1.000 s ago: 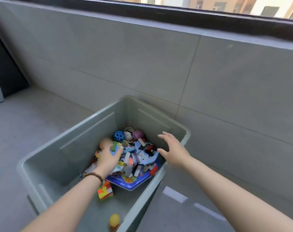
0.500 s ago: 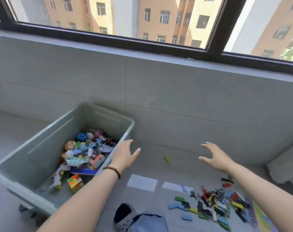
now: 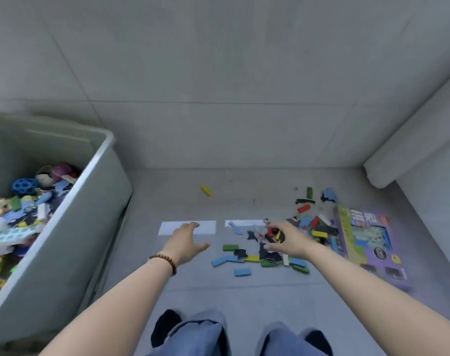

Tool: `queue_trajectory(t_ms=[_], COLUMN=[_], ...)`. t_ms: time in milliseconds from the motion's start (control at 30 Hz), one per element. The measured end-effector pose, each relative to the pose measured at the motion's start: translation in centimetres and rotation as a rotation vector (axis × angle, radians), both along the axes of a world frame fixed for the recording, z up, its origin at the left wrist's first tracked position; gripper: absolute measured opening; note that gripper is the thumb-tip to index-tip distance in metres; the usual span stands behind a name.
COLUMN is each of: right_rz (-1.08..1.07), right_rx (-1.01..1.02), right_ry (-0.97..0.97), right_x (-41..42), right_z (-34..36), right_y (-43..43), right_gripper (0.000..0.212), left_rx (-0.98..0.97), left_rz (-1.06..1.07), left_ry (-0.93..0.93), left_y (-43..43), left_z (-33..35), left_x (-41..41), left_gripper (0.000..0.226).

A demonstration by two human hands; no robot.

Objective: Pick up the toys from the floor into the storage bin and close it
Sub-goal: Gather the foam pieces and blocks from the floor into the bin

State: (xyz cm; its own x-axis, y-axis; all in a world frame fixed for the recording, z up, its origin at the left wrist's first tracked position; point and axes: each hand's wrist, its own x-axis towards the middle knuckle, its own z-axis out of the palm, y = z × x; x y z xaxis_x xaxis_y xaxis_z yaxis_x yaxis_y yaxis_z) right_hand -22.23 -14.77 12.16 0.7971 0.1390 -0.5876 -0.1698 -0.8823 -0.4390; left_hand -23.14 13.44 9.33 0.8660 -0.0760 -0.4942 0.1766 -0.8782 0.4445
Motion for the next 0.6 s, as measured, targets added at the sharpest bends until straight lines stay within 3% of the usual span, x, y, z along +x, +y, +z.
queue_trajectory(t_ms=[200,400,600], right_rz=[-0.024,-0.062,-0.068], right_rx=[0.127,0.261,0.215], right_ry=[0.065,0.032,-0.065], right_x=[0.9,1.9,2.1], right_z=[-9.2,-16.7,-20.4], right_y=[-0.4,2.2,3.3], right_gripper=[0.073,0.057,0.042], left_rx=[0.060,0.021,-0.043], left_rz=[-0.164,-0.217,-0.195], left_ry=[0.099,0.114,0.009], left_y=[-2.5,-4.0,-4.4], left_z=[-8.2,-14.6,-17.7], left_x=[2.6,3.5,2.7], left_gripper=[0.073,0.062,0.040])
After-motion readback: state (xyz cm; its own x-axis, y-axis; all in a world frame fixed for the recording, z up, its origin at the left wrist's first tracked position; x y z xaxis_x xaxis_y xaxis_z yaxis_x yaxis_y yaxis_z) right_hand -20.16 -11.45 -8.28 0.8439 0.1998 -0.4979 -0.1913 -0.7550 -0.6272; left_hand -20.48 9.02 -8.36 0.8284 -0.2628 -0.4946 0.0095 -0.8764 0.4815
